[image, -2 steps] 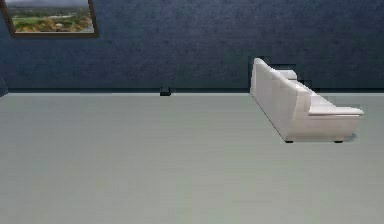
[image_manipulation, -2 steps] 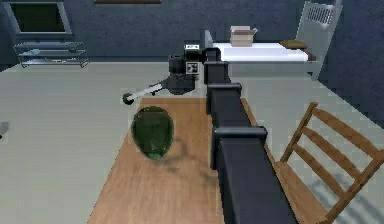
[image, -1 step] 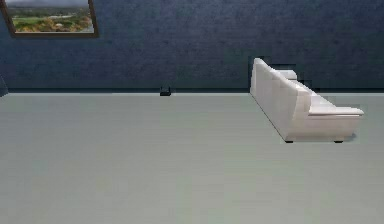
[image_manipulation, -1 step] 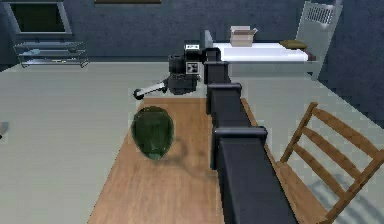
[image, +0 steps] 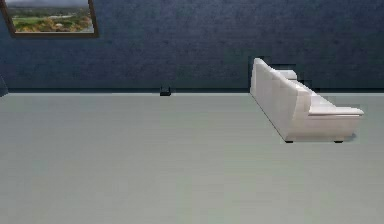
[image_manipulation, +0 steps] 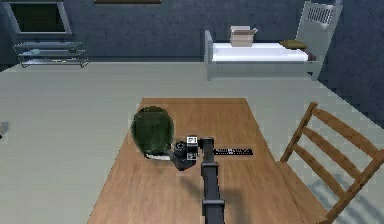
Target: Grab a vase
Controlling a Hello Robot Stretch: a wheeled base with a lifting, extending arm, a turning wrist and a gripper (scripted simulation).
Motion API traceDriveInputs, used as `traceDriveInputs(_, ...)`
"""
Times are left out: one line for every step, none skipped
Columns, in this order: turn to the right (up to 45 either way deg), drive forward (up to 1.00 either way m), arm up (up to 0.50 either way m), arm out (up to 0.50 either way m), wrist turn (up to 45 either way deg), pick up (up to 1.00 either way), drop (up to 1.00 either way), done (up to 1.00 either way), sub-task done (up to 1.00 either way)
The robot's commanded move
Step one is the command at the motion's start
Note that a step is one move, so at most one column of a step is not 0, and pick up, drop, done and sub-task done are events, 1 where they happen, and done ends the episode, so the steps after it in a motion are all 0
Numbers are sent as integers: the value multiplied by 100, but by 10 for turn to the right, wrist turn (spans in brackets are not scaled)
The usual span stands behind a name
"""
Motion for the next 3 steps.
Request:
traceDriveInputs(0,0,0,0,0,100,0,0,0)
traceDriveInputs(0,0,10,0,0,0,0,0,0)
traceDriveInputs(0,0,0,0,0,0,0,100,0)
